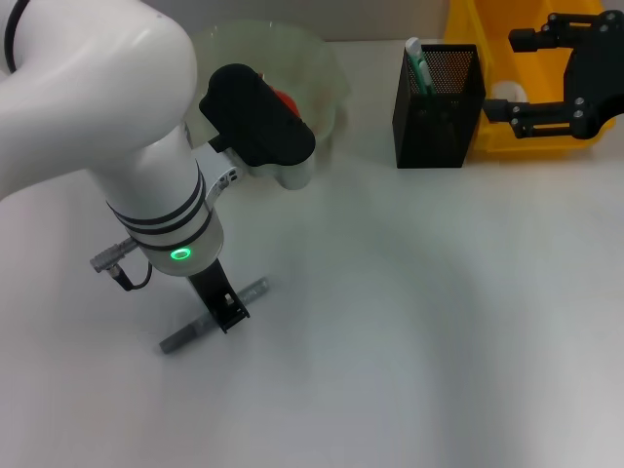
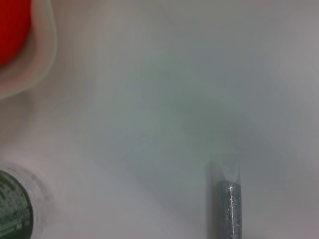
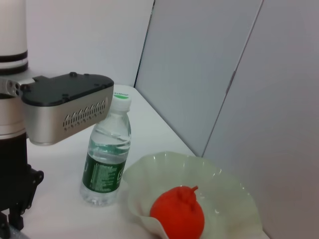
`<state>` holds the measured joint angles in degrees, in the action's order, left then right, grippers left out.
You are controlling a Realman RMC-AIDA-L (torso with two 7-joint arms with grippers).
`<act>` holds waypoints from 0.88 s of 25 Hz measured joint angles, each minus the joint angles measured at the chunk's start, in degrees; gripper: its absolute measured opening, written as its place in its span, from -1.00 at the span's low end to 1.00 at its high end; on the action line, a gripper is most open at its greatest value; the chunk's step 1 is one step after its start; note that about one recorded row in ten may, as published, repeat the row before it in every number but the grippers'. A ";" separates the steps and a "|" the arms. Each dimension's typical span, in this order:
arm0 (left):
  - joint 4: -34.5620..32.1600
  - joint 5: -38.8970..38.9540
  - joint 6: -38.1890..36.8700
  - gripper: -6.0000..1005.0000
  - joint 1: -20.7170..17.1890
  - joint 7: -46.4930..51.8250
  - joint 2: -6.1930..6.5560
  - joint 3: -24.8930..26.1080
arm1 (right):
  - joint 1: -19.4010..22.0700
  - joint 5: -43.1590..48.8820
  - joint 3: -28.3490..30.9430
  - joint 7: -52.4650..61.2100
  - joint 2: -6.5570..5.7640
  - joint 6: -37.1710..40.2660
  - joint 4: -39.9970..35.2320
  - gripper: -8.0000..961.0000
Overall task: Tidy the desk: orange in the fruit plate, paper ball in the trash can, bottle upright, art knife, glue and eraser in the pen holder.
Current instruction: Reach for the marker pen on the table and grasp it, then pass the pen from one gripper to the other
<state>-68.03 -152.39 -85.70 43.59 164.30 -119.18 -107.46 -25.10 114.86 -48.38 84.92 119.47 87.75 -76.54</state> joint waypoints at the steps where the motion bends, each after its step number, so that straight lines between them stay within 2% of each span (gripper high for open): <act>1: 0.00 0.00 0.00 -0.39 0.02 -0.01 0.00 -0.01 | 0.12 -0.27 -0.01 -0.01 0.01 -0.03 -0.06 0.61; 5: 0.00 0.00 0.03 -0.61 0.04 -0.02 0.00 -0.16 | 0.15 -0.32 0.10 -0.03 0.03 -0.04 -0.11 0.61; 13: -5.04 0.04 -3.36 -0.69 -0.84 -1.36 -0.01 1.75 | 0.42 -0.86 0.51 2.43 -0.02 0.16 -1.56 0.61; 17: -13.37 2.80 -7.72 -0.70 -2.98 -6.35 0.22 9.05 | 1.10 -0.87 0.54 7.69 -0.09 0.43 -4.40 0.59; 19: -13.37 2.80 -7.72 -0.70 -2.98 -6.35 0.22 9.05 | 1.89 -0.87 0.54 11.49 -0.14 0.52 -6.70 0.59; 20: -14.95 4.97 -8.33 -0.70 -3.49 -8.60 0.29 11.79 | 2.39 -0.90 0.55 13.42 -0.19 0.55 -7.95 0.58; 21: -17.36 9.76 -8.97 -0.70 -4.64 -13.05 0.38 16.88 | 2.85 -0.94 0.57 15.39 -0.21 0.61 -9.12 0.58; 22: -17.36 9.76 -8.97 -0.70 -4.64 -13.05 0.38 16.88 | 3.21 -0.98 0.57 17.13 -0.21 0.69 -10.05 0.57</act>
<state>-85.38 -142.63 -94.68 38.95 151.25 -118.80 -90.57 -21.89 113.88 -47.81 102.05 119.26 88.44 -86.59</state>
